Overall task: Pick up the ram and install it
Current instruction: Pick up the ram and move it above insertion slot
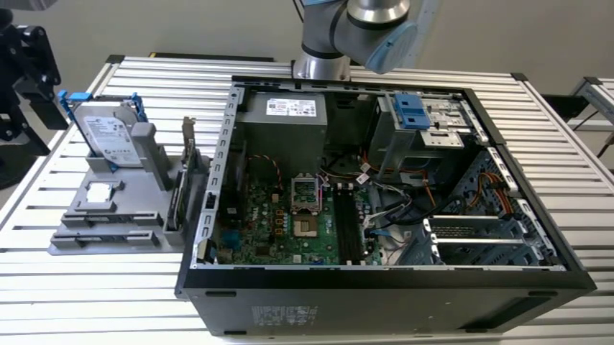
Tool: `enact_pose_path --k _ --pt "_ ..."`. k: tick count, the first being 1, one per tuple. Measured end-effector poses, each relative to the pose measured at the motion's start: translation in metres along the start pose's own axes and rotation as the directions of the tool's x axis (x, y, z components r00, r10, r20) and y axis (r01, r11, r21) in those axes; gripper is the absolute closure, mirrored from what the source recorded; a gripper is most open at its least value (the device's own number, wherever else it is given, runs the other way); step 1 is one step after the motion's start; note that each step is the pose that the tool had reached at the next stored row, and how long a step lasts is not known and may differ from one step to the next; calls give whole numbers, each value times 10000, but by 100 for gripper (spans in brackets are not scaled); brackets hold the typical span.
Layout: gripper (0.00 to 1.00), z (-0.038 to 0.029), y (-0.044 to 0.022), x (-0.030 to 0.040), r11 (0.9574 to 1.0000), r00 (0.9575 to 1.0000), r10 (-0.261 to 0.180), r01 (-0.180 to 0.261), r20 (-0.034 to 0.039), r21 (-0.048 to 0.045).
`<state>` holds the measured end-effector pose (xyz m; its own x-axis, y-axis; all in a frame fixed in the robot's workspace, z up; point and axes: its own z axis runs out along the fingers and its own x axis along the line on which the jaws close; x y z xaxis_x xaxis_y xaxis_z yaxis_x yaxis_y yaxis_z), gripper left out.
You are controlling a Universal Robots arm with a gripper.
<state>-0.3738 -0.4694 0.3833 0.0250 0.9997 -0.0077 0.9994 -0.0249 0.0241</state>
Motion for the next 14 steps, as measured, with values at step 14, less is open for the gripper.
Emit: enact_pose_path --k 14 --pt "0 63 -1 1 10000 10000 -1 1 13 -2"
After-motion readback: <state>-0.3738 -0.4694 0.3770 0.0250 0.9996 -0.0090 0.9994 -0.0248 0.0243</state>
